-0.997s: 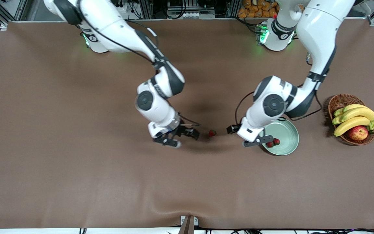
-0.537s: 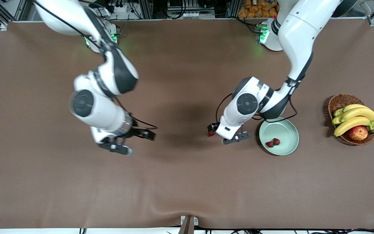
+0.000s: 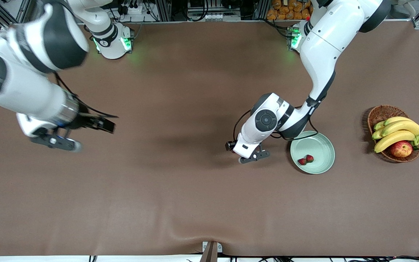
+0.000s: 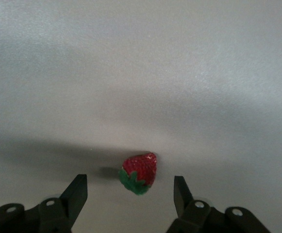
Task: Collect all strawberries into plate
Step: 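Grasp the third strawberry with the left gripper while the right gripper retracts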
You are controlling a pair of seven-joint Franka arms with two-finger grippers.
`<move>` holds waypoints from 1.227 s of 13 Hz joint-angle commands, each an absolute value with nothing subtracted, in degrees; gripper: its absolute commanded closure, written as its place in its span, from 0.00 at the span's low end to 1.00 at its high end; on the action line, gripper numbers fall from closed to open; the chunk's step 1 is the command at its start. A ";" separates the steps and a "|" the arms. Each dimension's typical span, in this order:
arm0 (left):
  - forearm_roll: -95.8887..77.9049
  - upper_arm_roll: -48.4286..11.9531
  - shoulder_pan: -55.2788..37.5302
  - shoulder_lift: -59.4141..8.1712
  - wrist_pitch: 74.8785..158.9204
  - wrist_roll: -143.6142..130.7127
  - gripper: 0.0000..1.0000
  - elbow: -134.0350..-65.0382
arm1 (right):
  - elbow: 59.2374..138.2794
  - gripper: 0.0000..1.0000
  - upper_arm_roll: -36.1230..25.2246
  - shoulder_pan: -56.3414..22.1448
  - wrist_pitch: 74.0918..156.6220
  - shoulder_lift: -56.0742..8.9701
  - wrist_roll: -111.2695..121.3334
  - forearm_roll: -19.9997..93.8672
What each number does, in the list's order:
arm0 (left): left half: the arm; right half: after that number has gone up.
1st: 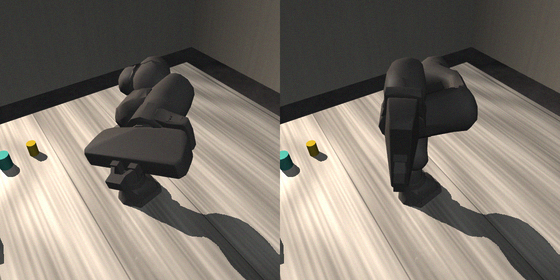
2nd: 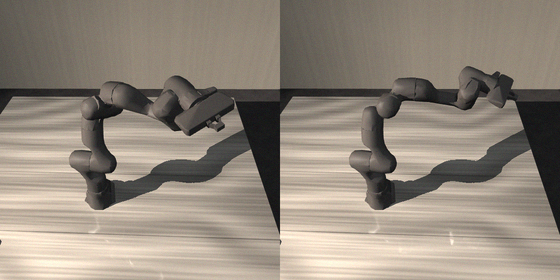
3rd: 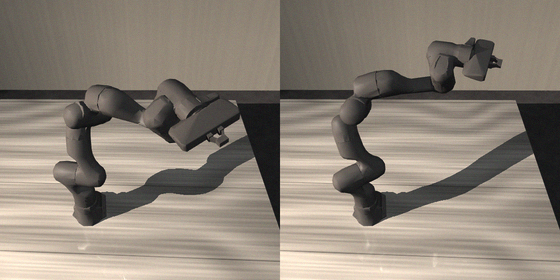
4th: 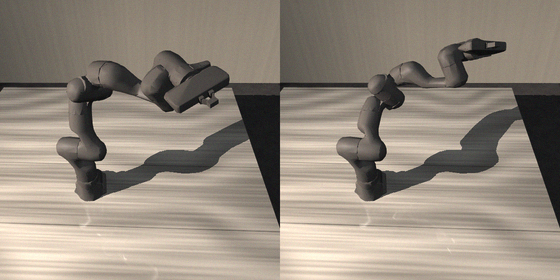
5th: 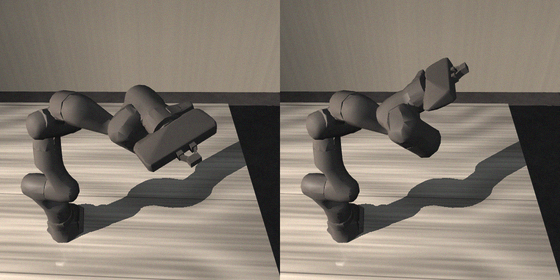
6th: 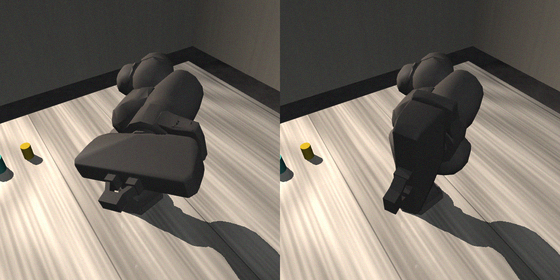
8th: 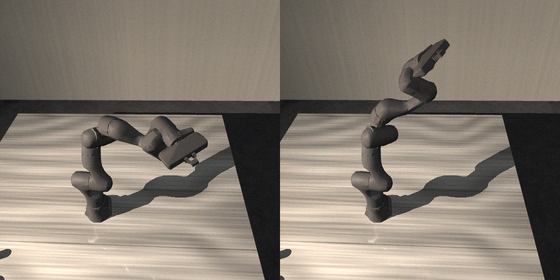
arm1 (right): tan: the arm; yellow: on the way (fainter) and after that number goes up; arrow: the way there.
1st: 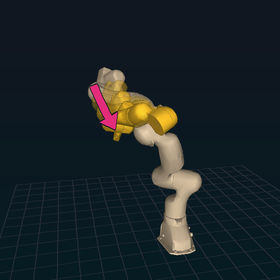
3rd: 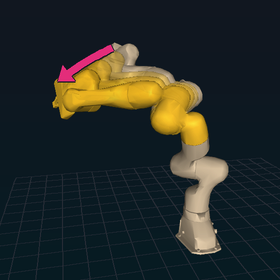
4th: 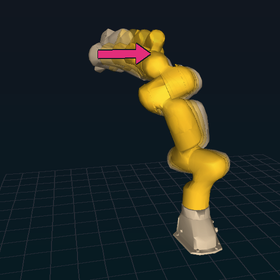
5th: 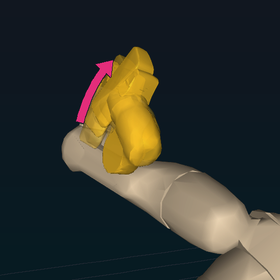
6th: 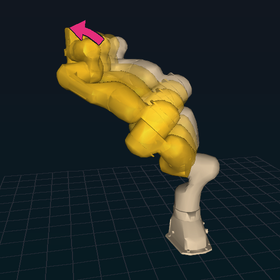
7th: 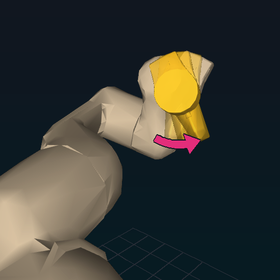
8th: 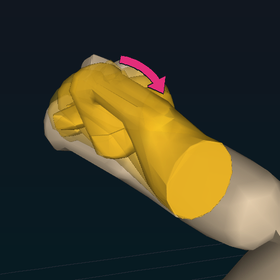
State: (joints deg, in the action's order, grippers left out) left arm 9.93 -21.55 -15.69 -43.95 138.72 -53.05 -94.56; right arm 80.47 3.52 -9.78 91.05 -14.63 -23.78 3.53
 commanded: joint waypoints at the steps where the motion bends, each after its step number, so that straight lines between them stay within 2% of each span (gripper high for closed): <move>1: 11.95 -20.65 -16.87 -45.09 139.13 -53.26 0.38 -93.16 | 82.09 0.00 7.99 -1.08 89.13 -10.99 -15.93 2.55; 3: 12.04 -20.65 -16.87 -45.18 139.22 -53.09 0.53 -93.16 | 82.18 0.00 9.22 3.23 87.46 -10.81 -13.20 2.46; 7: 12.04 -20.65 -16.87 -45.53 139.22 -53.26 0.96 -92.11 | 82.53 0.00 8.70 7.64 85.97 -8.00 -2.31 -3.40; 8: 12.13 -20.65 -16.79 -45.18 139.22 -53.35 1.00 -92.02 | 82.53 0.00 8.61 8.08 84.74 -7.74 -0.89 -4.56; 11: 12.30 -20.65 -13.29 -40.71 137.56 -53.53 1.00 -92.63 | 82.53 0.00 7.39 8.62 84.73 -7.29 1.48 -4.48; 16: 12.30 -20.65 -5.47 -33.41 124.03 -39.85 1.00 -95.26 | 82.97 0.00 1.78 4.41 84.29 -7.03 2.72 -3.78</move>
